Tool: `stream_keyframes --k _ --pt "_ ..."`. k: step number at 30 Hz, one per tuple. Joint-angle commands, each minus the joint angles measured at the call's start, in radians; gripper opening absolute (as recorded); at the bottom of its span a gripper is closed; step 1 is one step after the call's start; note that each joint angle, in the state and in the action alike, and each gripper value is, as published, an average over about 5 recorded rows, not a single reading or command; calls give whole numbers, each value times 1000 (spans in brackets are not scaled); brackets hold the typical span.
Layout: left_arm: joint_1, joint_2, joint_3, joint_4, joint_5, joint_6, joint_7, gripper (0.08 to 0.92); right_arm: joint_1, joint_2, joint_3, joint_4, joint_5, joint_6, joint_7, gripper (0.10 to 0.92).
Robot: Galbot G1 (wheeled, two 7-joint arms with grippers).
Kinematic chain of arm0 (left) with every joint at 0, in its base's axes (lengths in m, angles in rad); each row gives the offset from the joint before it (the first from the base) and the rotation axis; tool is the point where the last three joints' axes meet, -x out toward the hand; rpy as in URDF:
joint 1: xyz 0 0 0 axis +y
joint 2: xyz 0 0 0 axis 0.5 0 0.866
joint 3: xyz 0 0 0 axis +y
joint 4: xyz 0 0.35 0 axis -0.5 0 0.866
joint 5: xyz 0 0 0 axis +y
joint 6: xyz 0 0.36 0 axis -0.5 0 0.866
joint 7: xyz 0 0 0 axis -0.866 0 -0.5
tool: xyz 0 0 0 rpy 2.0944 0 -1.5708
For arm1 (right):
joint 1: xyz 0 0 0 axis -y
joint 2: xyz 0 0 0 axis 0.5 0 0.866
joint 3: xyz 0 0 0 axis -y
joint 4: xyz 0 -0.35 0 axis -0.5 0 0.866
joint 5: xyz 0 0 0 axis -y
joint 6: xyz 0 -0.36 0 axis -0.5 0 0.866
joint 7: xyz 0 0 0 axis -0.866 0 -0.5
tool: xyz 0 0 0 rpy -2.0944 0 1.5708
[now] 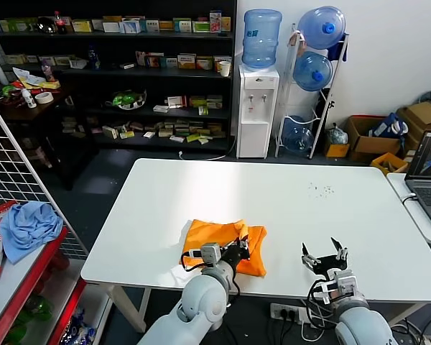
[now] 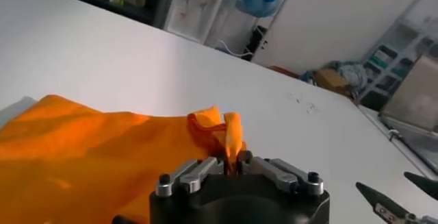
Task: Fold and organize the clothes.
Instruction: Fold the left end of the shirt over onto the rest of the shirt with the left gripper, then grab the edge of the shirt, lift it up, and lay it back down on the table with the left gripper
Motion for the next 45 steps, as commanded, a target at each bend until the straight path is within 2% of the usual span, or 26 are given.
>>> stream_keyframes --k 1,4,9,11,17,21,27,35,45 --pt "10 -41 12 21 -12 -211 77 276 25 8 -12 -15 0 -2 3 823" --pt "23 -27 -3 -7 -24 -279 103 363 33 15 -23 -19 1 -8 3 823" --pt "41 20 -53 -70 -46 -312 110 493 38 16 -36 -17 12 -18 3 823" --pt "48 69 -81 -88 -43 -302 109 553 38 12 -38 -15 12 -19 2 823" --pt "105 279 -154 -86 -13 -203 139 726 35 -3 -38 -14 13 -19 -4 823" --pt "133 341 -199 -43 11 -126 189 807 30 -8 -39 -20 15 -19 -11 823" --pt "108 375 -233 45 27 -19 282 822 15 -22 -37 -21 14 -19 -23 823" --pt "35 379 -227 99 -41 47 371 823 -11 -33 -24 -15 14 -16 -32 823" --pt "-28 346 -198 140 -88 66 395 823 -20 -27 -17 -5 11 -19 -33 823"
